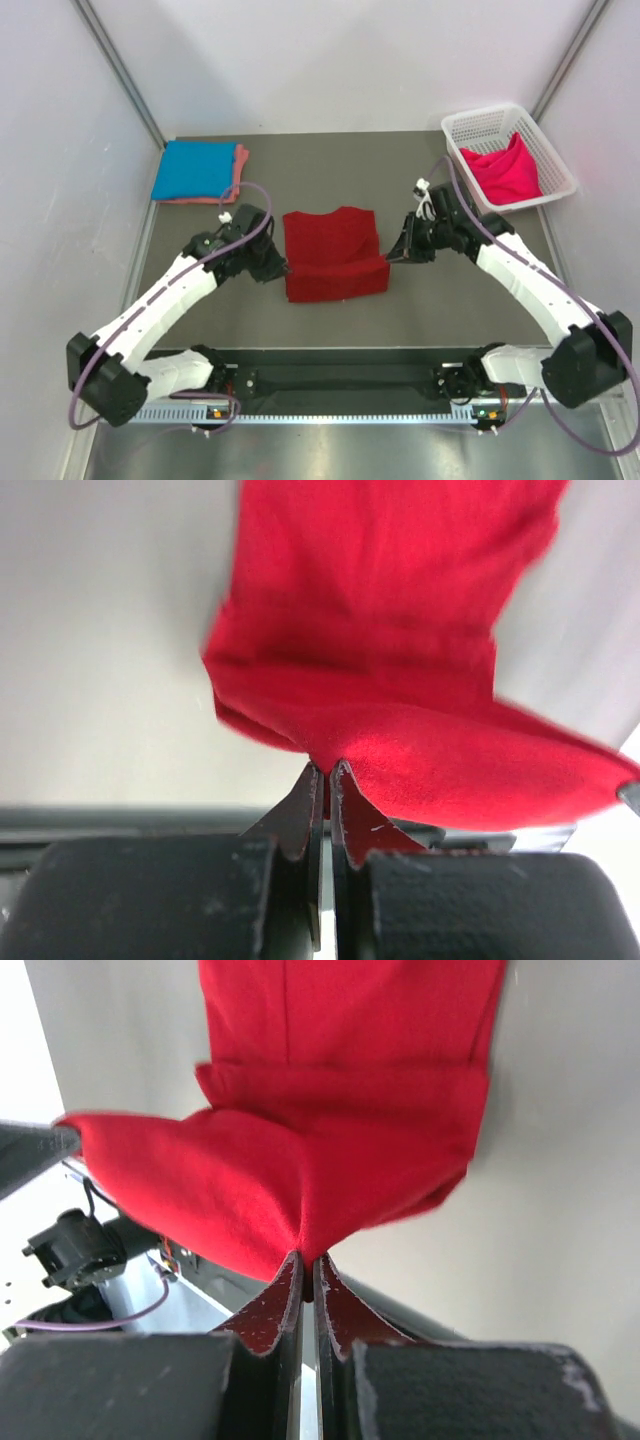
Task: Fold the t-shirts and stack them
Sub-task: Fold the tshirt
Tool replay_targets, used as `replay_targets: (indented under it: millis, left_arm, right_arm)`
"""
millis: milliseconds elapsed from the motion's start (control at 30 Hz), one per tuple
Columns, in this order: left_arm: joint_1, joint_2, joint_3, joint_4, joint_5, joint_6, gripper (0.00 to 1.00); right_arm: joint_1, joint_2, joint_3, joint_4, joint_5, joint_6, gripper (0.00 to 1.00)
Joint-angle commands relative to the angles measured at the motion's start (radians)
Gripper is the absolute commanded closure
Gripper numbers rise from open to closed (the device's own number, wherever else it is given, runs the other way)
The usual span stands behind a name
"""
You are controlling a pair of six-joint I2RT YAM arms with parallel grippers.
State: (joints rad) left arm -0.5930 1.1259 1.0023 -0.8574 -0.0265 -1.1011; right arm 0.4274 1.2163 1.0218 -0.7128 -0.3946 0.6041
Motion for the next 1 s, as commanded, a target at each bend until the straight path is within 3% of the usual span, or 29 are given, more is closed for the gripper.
replay_targets:
  millis: [0,300,967]
  left_arm:
    - [0.142,0.067,0.077,0.089,0.083,0.180,1.00]
    - [0.263,0.356,0.255,0.139,0.175,0.286,1.00]
    - [0.358,0.635,0.447,0.222,0.266,0.323,1.00]
  right_arm:
    - [-0.036,0.084,0.116,-0.001,-0.049,-0.084,1.00]
    - [-0.087,0.348,0.340,-0.011,-0.104,-0.136,1.00]
    - [-0.159,0.687,0.612,0.009,-0.182,-0.150,1.00]
